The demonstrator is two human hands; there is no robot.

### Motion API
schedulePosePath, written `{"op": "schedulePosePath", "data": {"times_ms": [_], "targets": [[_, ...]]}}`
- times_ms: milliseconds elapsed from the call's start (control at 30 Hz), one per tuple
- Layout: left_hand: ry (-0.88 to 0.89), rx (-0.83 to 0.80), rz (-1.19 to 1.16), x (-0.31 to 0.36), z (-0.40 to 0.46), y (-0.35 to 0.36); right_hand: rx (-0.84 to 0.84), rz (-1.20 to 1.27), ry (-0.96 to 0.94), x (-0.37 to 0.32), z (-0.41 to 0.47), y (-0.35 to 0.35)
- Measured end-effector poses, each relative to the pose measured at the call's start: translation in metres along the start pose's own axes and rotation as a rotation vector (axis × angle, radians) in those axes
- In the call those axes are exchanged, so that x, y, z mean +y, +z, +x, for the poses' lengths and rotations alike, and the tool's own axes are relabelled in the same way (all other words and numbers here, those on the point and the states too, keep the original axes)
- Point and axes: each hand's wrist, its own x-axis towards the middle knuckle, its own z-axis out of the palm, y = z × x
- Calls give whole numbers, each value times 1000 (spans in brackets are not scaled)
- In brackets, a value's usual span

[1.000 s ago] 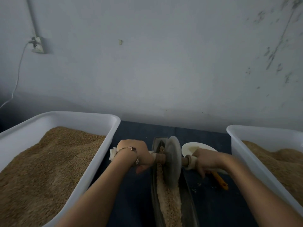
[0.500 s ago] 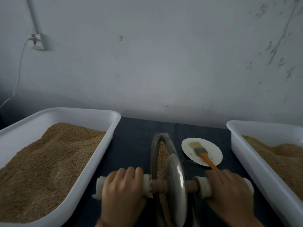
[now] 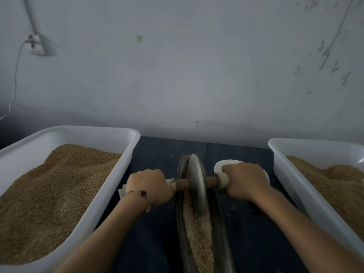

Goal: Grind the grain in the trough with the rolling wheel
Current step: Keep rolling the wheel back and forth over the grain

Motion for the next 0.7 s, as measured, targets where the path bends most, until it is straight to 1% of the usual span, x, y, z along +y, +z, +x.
{"op": "schedulePosePath", "data": {"times_ms": [33,67,100,133,167,200,267,333,400,433,467,533,600,633,700], "targets": [[32,101,44,1,-10,3,169,-23,-12,-5,-18,8],[89,231,115,1,-24,9,300,8,-22,-9,-38,16],[167,366,168,1,-40,17,415,49,-28,-12,-57,22],[245,480,153,1,-56,24,488,76,-45,-14,-75,28],[314,561,124,1,-70,32,531,62,-59,-14,-90,31],[346,625,127,2,-81,37,551,26,-78,-12,-101,34],[366,688,153,-1,-90,43,565,-36,-107,-7,-115,35],[386,669,161,-3,-86,43,564,-36,-136,-6,-116,32],[374,571,109,-4,-74,39,526,-18,-145,-8,-105,26],[339,504,94,-3,-67,35,493,-6,-135,-9,-94,22],[276,439,122,-2,-58,28,438,-1,-113,-9,-81,16],[163,323,166,-4,-37,19,236,-42,-47,-8,-50,6],[123,214,128,-3,-19,13,38,-6,-5,-2,-23,1],[121,189,111,-2,-10,10,-17,9,3,0,-14,1],[113,132,100,0,3,4,-46,61,-1,5,-2,4]]}}
